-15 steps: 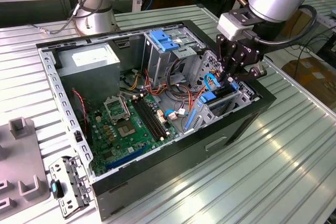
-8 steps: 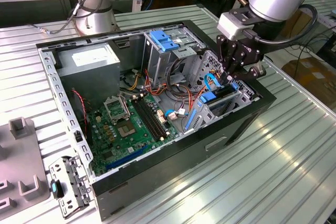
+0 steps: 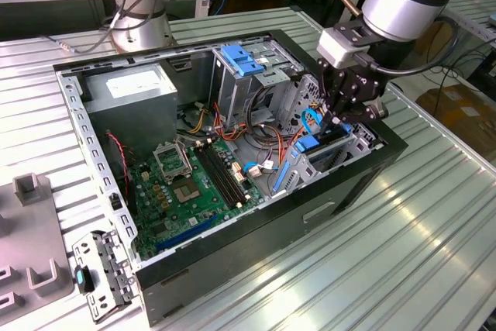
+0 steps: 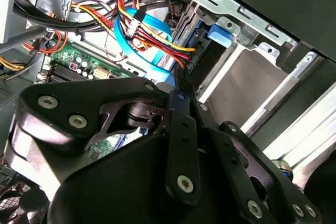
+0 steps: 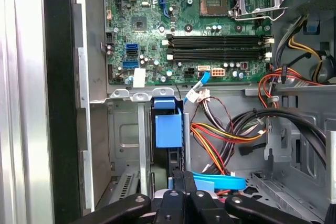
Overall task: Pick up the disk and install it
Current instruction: 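Insert the second disk wire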
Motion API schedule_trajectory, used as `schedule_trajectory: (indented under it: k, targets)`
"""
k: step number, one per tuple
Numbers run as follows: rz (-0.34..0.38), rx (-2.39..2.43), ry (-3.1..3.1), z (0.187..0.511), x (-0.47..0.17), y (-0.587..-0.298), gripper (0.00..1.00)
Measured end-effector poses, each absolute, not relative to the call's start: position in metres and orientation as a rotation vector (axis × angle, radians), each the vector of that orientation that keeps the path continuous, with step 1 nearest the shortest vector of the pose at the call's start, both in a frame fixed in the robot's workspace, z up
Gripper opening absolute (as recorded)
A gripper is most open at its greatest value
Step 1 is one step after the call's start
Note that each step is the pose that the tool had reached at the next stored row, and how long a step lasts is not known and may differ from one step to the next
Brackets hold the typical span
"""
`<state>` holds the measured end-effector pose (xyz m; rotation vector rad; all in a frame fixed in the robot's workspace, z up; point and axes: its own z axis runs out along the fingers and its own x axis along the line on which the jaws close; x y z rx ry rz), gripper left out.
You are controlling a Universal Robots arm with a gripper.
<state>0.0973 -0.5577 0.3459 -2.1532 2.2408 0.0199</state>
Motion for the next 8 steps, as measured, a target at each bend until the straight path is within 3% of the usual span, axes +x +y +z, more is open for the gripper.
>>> schedule_trajectory:
  k: [8]
  targets:
    - [0.020, -2.153, 2.241, 0.3540, 0.0973, -0.5577, 0.11]
